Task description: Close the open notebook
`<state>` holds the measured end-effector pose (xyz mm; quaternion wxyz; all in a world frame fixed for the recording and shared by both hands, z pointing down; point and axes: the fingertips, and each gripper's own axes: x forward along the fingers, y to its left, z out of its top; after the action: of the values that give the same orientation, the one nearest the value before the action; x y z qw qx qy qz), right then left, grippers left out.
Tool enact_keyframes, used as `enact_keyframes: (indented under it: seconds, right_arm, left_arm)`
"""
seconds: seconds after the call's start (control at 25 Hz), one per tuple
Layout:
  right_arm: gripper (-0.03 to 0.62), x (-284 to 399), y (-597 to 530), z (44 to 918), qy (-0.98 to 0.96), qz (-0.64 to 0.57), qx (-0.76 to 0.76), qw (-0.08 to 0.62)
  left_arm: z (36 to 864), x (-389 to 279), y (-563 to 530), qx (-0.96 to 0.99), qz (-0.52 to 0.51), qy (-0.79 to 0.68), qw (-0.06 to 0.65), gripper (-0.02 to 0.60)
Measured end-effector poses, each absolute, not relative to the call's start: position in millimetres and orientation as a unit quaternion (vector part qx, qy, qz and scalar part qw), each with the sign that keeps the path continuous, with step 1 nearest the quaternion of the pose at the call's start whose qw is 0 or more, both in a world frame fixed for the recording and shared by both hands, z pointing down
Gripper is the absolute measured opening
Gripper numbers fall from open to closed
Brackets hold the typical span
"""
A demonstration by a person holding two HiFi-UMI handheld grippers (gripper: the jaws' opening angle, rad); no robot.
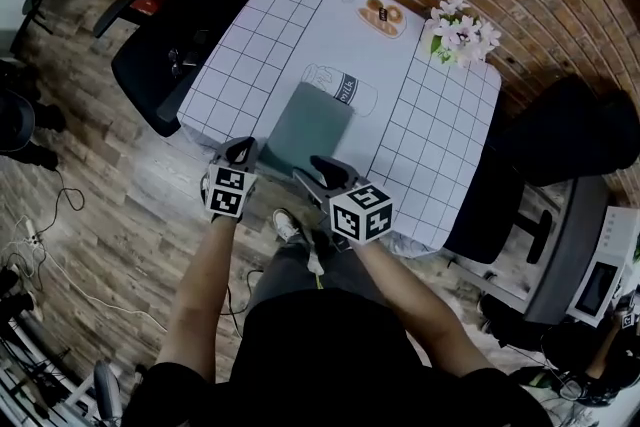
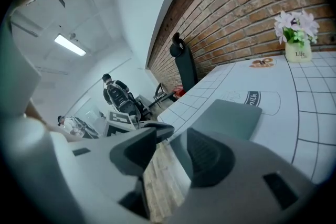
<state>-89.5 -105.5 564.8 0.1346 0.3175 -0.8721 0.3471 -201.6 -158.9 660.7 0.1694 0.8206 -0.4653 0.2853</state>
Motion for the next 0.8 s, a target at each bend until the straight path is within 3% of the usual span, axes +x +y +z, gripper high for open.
enact_keyframes:
  seconds: [0.12, 0.48, 0.8]
  right_arm:
    - [0.173, -81, -104, 561, -0.872, 0.345, 0.321, 0.133]
    - [0.027, -31, -107, 549, -0.866, 0.339, 0.345, 0.124]
    - [0.014, 35, -116, 515, -0.865, 0.296, 0.393, 0.103]
  left_arm:
    - [656, -196, -153, 0.819, 0.283, -0.469, 0.170, 0.025]
    - [630, -177, -141, 0.814, 0.265, -0.488, 0.173, 0.025]
    - [570, -160, -141, 0.822, 0.222, -0.506, 0.137, 0.025]
